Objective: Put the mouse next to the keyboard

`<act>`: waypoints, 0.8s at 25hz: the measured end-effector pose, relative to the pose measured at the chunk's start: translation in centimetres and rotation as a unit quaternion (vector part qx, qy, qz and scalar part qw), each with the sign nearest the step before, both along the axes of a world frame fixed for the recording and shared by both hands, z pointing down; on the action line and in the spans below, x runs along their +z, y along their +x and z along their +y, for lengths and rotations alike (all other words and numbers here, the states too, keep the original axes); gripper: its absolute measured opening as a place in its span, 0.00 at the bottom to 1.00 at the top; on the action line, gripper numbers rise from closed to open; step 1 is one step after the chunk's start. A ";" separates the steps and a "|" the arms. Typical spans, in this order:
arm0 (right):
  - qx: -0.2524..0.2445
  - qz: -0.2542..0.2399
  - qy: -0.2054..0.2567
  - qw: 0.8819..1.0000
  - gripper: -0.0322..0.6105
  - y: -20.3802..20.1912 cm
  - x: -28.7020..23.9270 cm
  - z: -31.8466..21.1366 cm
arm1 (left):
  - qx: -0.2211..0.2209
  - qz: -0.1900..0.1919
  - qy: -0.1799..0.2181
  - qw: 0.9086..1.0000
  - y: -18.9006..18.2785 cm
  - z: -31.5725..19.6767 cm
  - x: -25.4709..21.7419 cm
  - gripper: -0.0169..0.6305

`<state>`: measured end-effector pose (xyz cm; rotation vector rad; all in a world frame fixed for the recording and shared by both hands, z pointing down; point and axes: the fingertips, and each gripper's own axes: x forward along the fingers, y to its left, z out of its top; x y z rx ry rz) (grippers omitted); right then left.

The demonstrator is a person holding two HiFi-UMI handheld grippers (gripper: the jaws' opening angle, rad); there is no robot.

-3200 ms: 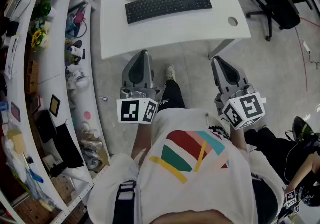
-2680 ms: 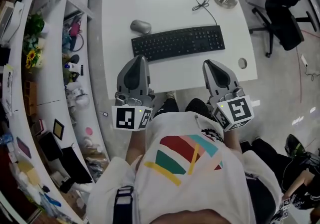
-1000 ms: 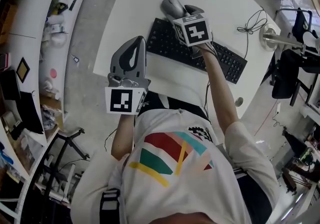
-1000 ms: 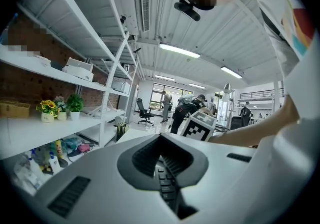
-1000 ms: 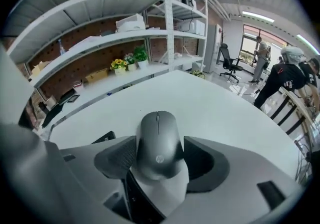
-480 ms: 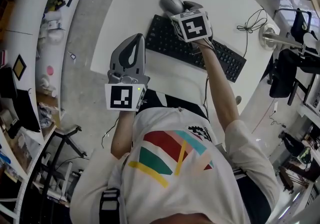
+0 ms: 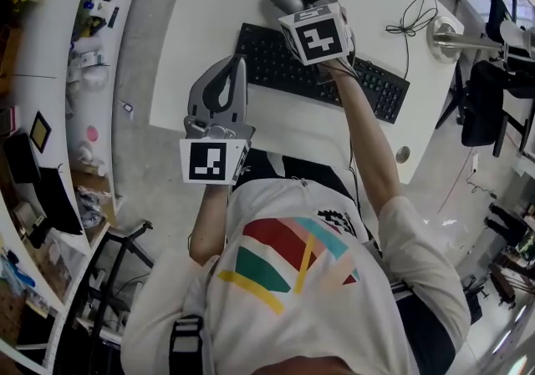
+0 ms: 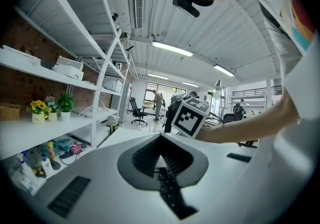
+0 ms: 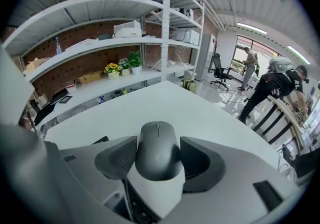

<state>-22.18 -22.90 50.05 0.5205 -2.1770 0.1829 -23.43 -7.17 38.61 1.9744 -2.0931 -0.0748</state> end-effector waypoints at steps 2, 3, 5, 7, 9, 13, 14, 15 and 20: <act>0.016 -0.001 0.004 1.000 0.47 1.7 -0.6 -0.5 | 0.017 -0.004 -0.001 1.000 1.0 -0.4 -0.1 0.09; 0.025 -0.001 0.005 1.000 0.47 2.8 -0.9 -0.8 | 0.026 -0.006 0.000 1.000 1.5 -0.7 -0.2 0.09; 0.046 -0.003 0.008 0.999 0.47 5.2 -1.5 -1.3 | 0.043 -0.008 0.004 0.999 2.7 -1.5 -0.5 0.09; 0.068 -0.006 0.014 0.998 0.47 7.9 -2.3 -2.0 | 0.061 -0.009 0.008 0.998 4.1 -2.3 -0.9 0.09; 0.090 -0.007 0.023 0.996 0.47 10.8 -3.1 -2.6 | 0.079 -0.011 0.012 0.997 5.7 -3.0 -1.3 0.09; 0.157 -0.005 0.047 0.986 0.47 18.2 -4.9 -3.7 | 0.137 -0.013 0.025 0.990 9.8 -4.8 -2.0 0.09; 0.175 -0.005 0.050 0.983 0.47 20.2 -5.2 -3.9 | 0.152 -0.014 0.028 0.988 11.1 -5.3 -2.1 0.09; 0.193 -0.005 0.052 0.980 0.47 22.2 -5.4 -4.1 | 0.166 -0.016 0.030 0.986 12.3 -5.8 -2.3 0.09; 0.273 -0.007 0.048 0.961 0.47 31.7 -5.5 -4.0 | 0.213 -0.006 0.038 0.976 18.3 -7.7 -3.1 0.09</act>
